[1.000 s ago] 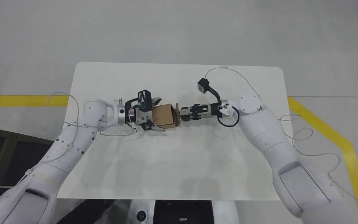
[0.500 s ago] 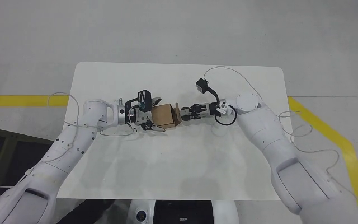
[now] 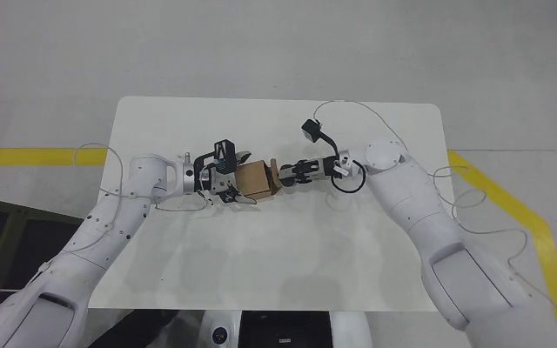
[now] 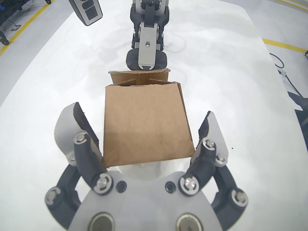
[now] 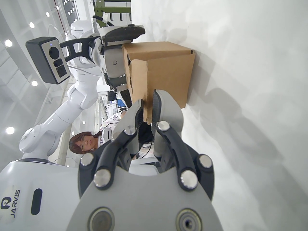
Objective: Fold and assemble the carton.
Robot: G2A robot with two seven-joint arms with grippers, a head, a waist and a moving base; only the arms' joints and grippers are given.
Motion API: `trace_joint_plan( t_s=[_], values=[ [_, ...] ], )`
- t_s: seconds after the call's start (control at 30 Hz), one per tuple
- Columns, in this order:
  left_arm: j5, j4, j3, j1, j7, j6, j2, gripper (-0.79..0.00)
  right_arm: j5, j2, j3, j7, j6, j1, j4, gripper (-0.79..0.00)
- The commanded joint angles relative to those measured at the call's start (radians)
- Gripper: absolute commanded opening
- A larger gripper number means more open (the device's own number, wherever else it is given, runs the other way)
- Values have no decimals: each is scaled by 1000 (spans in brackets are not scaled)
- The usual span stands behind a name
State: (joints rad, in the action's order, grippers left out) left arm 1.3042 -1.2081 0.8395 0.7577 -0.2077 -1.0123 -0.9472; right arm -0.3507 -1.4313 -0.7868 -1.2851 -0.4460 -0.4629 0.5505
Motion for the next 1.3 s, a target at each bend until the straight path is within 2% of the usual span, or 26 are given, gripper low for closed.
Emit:
trace_joint_plan(
  t_s=[0.0,0.9,1.0,1.17,1.27],
  values=[
    [0,0,0,0,0,0,0,0,7,-2,3,-1,4,3,-1,-705],
    [7,6,6,1,-8,0,-3,0,99,-30,42,-2,24,18,80,-760],
    [9,5,5,1,-8,0,-3,0,99,-31,42,-3,20,17,89,-748],
    [7,7,5,1,-5,0,-3,0,97,-30,34,1,11,18,93,-674],
    [7,7,6,1,-4,0,-4,0,99,-25,23,0,8,15,96,-656]
  ],
)
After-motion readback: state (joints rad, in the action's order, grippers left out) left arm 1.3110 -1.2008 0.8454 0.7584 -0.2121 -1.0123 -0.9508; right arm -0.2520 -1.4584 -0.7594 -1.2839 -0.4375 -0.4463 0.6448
